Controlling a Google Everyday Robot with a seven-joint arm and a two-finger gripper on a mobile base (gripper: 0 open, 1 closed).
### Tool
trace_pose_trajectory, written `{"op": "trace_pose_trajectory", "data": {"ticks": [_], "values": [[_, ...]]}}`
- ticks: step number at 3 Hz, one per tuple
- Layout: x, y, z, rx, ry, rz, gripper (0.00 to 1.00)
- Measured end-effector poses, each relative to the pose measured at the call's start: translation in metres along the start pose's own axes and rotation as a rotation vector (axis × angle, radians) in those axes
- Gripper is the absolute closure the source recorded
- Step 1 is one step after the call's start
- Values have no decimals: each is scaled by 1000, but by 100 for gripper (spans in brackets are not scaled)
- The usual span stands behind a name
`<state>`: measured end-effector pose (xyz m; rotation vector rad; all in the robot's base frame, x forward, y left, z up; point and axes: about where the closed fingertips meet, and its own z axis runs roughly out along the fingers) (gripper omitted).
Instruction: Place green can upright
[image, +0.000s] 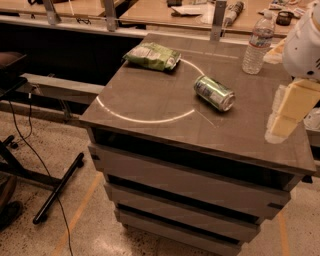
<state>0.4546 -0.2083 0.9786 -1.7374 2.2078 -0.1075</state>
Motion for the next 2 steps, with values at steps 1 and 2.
{"op": "trace_pose_trajectory", "data": {"ticks": [1,2], "values": [[-18,-22,13,-6,4,-24,0],[-37,-55,45,-27,39,-5,0]]}}
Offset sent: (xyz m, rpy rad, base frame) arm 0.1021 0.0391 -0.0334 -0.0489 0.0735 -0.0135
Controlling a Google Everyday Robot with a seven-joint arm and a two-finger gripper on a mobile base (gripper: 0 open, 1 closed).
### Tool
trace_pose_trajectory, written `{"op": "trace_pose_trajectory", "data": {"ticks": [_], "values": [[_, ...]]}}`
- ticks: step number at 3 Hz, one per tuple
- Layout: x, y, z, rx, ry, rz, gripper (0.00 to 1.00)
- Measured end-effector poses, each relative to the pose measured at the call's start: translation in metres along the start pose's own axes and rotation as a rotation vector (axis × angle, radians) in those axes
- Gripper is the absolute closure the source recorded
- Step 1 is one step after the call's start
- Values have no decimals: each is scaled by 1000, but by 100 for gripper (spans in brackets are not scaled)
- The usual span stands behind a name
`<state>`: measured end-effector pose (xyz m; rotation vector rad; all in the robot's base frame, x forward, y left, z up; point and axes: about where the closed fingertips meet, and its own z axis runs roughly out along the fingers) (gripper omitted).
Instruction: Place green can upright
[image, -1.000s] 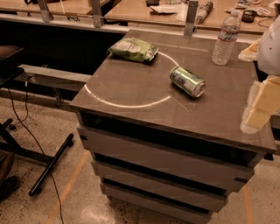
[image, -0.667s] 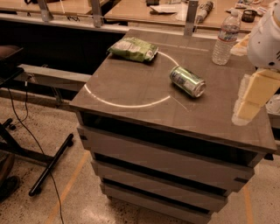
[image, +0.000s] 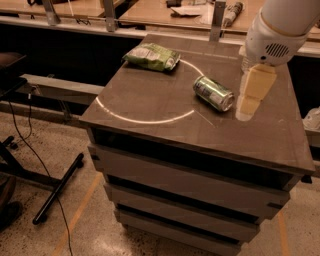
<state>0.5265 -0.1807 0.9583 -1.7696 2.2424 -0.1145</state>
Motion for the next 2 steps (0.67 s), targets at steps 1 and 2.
{"op": "trace_pose_trajectory", "data": {"ticks": [1,2], "values": [[-12,-25,26,-16,39,51,0],[-18,-42,50,-16,93,113,0]]}}
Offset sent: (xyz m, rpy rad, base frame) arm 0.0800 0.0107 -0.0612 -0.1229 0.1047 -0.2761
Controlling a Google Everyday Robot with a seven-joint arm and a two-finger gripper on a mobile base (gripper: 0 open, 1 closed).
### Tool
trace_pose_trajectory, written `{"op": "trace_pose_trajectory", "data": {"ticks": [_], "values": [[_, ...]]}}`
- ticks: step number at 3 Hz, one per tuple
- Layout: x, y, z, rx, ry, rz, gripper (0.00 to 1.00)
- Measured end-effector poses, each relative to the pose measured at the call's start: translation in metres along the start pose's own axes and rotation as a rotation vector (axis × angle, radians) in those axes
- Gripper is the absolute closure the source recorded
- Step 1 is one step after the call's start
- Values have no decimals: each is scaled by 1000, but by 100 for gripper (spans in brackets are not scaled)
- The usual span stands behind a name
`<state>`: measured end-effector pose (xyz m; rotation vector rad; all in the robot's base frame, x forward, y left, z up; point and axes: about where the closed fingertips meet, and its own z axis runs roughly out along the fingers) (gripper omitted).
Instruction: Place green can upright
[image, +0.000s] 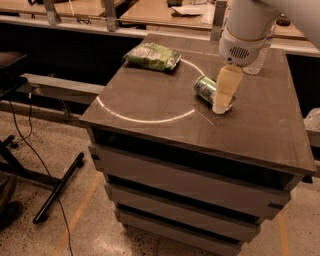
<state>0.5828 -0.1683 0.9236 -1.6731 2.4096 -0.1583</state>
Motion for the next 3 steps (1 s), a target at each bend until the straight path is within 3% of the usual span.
{"op": "trace_pose_trajectory", "data": {"ticks": [1,3], "values": [[-2,-13,21,8,76,79,0],[-9,-43,64,-7,151,232,0]]}}
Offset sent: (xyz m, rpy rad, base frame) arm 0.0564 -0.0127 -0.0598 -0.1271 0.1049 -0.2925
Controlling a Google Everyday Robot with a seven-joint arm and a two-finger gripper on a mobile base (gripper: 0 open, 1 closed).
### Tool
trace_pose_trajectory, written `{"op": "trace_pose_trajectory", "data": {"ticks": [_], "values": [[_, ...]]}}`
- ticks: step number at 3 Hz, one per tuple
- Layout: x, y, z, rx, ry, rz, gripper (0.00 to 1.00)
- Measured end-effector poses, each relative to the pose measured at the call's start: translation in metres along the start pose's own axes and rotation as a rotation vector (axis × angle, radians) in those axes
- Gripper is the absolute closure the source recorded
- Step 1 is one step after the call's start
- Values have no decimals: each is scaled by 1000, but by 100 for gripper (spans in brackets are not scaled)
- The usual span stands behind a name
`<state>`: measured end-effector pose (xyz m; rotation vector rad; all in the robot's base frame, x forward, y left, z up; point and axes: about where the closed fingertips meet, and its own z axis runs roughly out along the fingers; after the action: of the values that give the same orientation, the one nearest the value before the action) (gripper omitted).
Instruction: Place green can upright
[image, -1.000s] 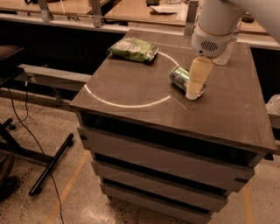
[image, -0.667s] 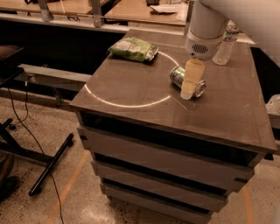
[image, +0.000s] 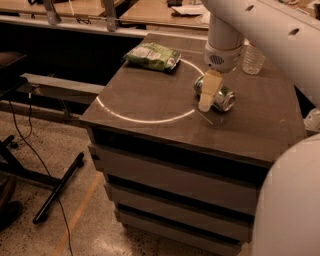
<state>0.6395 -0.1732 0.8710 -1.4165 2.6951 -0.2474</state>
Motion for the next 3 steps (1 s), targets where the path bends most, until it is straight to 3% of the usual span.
{"op": "trace_pose_trajectory", "data": {"ticks": [2,3], "values": [[-18,-10,22,-33,-22,134,0],[-26,-9,23,-20,-27,176,0]]}}
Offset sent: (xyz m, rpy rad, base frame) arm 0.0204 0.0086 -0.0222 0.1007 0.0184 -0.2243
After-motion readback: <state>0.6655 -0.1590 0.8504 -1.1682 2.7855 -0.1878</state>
